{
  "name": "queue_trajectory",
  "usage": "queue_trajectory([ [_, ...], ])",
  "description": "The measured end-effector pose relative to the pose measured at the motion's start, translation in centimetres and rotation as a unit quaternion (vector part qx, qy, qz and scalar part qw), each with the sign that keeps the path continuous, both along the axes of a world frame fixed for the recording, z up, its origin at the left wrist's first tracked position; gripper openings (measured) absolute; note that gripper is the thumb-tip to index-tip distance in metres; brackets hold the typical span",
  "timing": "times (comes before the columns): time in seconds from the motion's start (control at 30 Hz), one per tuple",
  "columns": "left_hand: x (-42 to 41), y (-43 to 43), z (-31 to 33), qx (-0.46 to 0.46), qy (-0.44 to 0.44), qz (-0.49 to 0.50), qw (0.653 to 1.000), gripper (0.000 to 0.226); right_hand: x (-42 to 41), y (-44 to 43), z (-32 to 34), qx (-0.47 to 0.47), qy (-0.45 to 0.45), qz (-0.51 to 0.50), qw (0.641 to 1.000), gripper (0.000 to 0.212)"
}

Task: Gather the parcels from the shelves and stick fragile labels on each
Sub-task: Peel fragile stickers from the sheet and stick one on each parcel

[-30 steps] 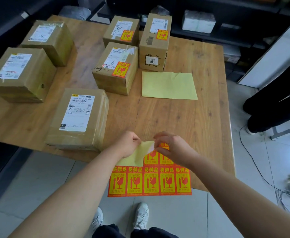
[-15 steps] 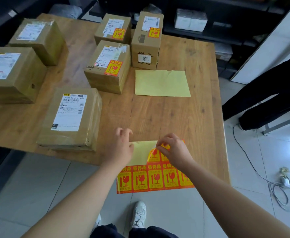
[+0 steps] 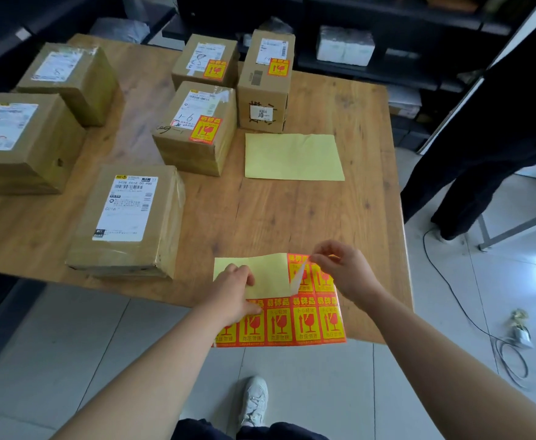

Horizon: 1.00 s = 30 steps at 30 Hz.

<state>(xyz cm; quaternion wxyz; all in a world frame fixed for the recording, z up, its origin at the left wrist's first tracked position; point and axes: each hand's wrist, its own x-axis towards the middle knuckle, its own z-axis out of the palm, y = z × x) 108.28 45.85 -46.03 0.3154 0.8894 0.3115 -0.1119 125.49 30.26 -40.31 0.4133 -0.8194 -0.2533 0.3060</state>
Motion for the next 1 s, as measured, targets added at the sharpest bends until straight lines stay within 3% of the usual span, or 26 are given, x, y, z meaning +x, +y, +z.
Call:
queue_trajectory([
  [0.17, 0.1, -0.7, 0.5, 0.013, 0.014, -0.006, 1.0, 0.047, 0.6, -0.8, 1.5, 0.033, -0.034, -0.002, 0.999, 0.009],
  [0.23, 0.1, -1.0, 1.3, -0.07, -0.053, 0.028, 0.996, 0.038, 0.3, -0.3, 2.0, 0.014, -0.106, 0.045, 0.993, 0.008],
  [0.3, 0.1, -1.4, 2.9, -0.17, -0.145, 0.104, 0.969, 0.027, -0.4, 0.7, 2.5, -0.008, -0.179, 0.107, 0.978, 0.005],
  [0.37, -0.2, -1.5, 4.3, -0.204, -0.203, 0.145, 0.947, 0.034, -1.4, 1.8, 3.1, -0.018, -0.207, 0.154, 0.966, 0.007],
  [0.43, -0.7, -1.2, 5.4, -0.186, -0.218, 0.135, 0.949, 0.039, -2.4, 3.0, 3.6, -0.008, -0.22, 0.18, 0.959, 0.008],
  [0.6, -2.9, 0.4, 6.7, -0.098, -0.225, 0.15, 0.958, 0.015, -5.0, 6.2, 4.2, 0.041, -0.24, 0.183, 0.952, 0.013],
  [0.7, -4.7, 1.8, 7.4, -0.127, -0.266, 0.247, 0.923, 0.012, -6.7, 8.2, 4.2, 0.025, -0.179, 0.11, 0.977, 0.03],
  [0.83, -7.2, 3.6, 8.6, -0.189, -0.324, 0.345, 0.861, 0.012, -9.2, 10.7, 4.1, -0.017, -0.058, 0.111, 0.992, 0.023],
  [0.9, -8.3, 4.5, 9.1, -0.19, -0.331, 0.357, 0.853, 0.012, -10.7, 11.8, 4.4, -0.006, 0.003, 0.103, 0.995, 0.026],
  [1.0, -9.9, 6.4, 9.3, -0.2, -0.327, 0.361, 0.85, 0.013, -12.9, 13.7, 4.9, 0.0, 0.026, 0.084, 0.996, 0.026],
])
